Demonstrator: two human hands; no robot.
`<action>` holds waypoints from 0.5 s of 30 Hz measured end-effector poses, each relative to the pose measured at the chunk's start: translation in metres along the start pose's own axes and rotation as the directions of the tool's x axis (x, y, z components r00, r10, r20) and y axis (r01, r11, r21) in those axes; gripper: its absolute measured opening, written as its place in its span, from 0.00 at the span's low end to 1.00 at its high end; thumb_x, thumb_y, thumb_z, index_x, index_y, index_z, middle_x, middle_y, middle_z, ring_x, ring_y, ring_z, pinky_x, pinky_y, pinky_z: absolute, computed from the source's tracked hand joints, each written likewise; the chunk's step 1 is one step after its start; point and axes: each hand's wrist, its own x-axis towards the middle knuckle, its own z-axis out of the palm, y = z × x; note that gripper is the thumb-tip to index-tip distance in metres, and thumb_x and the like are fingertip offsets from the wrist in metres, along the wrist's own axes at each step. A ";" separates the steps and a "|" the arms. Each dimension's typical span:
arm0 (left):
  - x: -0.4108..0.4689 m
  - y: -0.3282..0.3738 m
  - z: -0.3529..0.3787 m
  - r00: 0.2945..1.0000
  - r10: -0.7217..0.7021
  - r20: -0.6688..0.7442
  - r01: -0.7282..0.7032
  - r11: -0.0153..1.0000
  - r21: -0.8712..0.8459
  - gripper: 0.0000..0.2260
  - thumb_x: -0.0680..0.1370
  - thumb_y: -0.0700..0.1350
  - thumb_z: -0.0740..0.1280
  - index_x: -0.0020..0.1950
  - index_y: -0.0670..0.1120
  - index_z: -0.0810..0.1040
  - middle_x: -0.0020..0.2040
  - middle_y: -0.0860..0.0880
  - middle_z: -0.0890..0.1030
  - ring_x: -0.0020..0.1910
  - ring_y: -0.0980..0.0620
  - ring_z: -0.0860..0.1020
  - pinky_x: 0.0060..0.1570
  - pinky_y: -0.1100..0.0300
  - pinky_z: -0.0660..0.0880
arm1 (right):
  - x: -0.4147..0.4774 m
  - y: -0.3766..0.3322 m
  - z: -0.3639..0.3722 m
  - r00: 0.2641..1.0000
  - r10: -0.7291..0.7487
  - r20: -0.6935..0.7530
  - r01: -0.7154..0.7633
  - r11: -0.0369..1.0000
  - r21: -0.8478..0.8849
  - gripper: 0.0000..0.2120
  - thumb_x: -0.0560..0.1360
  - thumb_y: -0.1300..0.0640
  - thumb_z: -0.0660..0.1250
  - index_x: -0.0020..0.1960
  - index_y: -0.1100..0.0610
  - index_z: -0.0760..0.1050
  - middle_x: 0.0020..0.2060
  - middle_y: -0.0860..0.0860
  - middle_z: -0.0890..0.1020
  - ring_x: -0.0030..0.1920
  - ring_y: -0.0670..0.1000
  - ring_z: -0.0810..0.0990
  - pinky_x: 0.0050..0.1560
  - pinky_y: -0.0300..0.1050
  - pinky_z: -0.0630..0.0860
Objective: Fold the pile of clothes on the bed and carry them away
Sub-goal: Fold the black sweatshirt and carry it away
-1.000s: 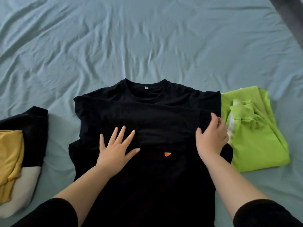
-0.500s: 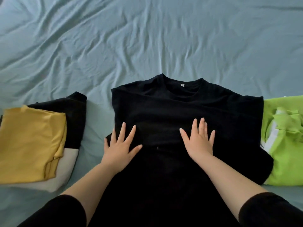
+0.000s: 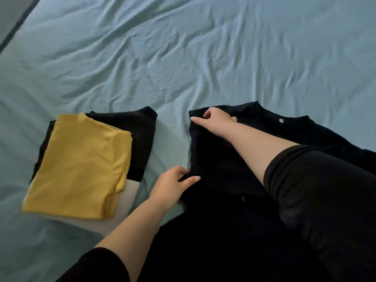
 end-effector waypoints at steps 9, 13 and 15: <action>-0.013 -0.025 -0.021 1.000 0.002 -0.029 -0.003 0.999 -0.042 0.25 0.77 0.58 0.66 0.29 0.48 0.58 0.22 0.53 0.60 0.23 0.56 0.59 0.28 0.59 0.57 | 0.016 -0.001 0.009 0.987 0.003 -0.159 0.046 0.953 0.301 0.08 0.76 0.47 0.65 0.42 0.50 0.72 0.35 0.43 0.74 0.45 0.51 0.76 0.62 0.56 0.70; -0.003 -0.001 -0.022 0.997 0.006 -0.083 0.001 0.996 0.087 0.21 0.76 0.64 0.62 0.33 0.49 0.72 0.27 0.55 0.74 0.29 0.57 0.73 0.34 0.56 0.69 | -0.016 0.042 0.002 0.962 -0.122 -0.246 0.203 0.920 0.336 0.14 0.76 0.46 0.65 0.58 0.50 0.74 0.48 0.46 0.77 0.52 0.48 0.76 0.59 0.50 0.74; 0.009 0.022 -0.025 0.997 -0.005 -0.081 0.006 1.000 0.021 0.16 0.73 0.66 0.64 0.44 0.55 0.79 0.38 0.58 0.82 0.38 0.60 0.78 0.42 0.60 0.75 | -0.033 0.095 -0.011 0.936 -0.114 -0.332 0.193 0.957 0.216 0.20 0.76 0.44 0.64 0.66 0.49 0.71 0.60 0.48 0.76 0.61 0.50 0.74 0.64 0.50 0.70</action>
